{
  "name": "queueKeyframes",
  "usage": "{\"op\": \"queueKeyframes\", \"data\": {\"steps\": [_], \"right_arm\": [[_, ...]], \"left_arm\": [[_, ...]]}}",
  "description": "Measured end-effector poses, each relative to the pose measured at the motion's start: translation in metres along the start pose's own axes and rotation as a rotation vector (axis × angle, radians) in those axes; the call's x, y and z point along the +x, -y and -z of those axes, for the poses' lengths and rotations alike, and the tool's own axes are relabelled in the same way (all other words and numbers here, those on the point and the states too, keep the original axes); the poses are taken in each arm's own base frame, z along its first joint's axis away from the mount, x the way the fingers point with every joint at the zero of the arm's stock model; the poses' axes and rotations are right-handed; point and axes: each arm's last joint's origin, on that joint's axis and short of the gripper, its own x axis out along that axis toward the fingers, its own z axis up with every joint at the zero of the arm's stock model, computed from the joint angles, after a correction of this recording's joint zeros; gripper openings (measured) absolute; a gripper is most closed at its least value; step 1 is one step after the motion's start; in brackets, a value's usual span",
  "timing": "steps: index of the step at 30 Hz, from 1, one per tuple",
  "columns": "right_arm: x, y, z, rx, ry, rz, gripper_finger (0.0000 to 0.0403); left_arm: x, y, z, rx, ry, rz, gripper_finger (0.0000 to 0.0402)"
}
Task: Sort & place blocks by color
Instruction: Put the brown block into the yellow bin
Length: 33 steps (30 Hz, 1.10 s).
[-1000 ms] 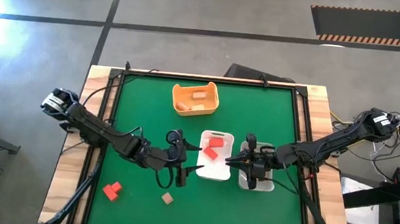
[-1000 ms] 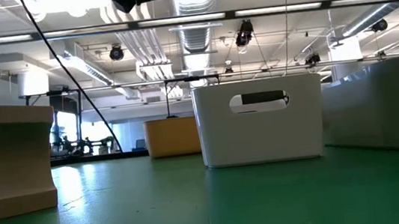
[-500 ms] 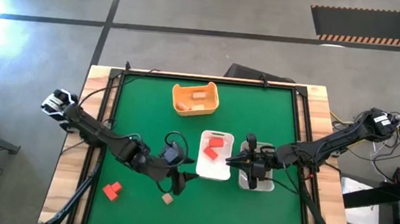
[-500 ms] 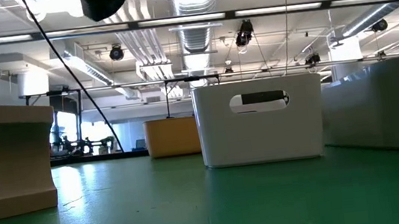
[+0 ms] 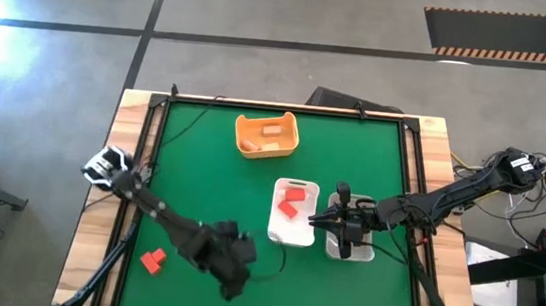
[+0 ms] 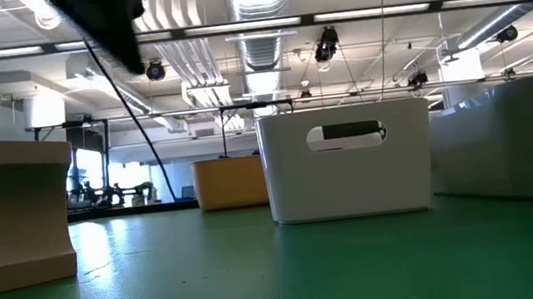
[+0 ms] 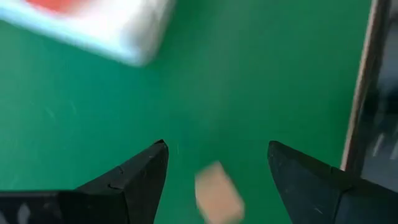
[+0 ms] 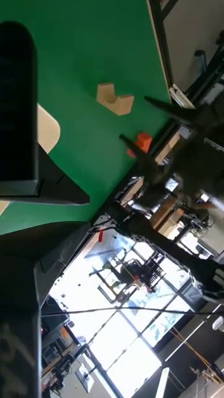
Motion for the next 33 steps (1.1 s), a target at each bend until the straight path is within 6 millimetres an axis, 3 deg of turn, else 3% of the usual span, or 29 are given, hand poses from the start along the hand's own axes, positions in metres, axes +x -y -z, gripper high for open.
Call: {"op": "queueKeyframes", "data": {"steps": [4,9,33], "right_arm": [[0.0,0.0,0.0,0.0,-0.001,-0.001,0.0043],[0.0,0.0,0.0,0.003,-0.003,-0.002,0.0043],[0.0,-0.001,0.002,0.003,-0.014,-0.011,0.0043]], "left_arm": [[0.016,0.013,0.016,0.101,-0.136,-0.026,0.0258],[0.026,0.018,0.023,0.129,-0.162,-0.031,0.0258],[0.045,0.008,0.043,0.353,-0.239,-0.04,0.0258]]}}
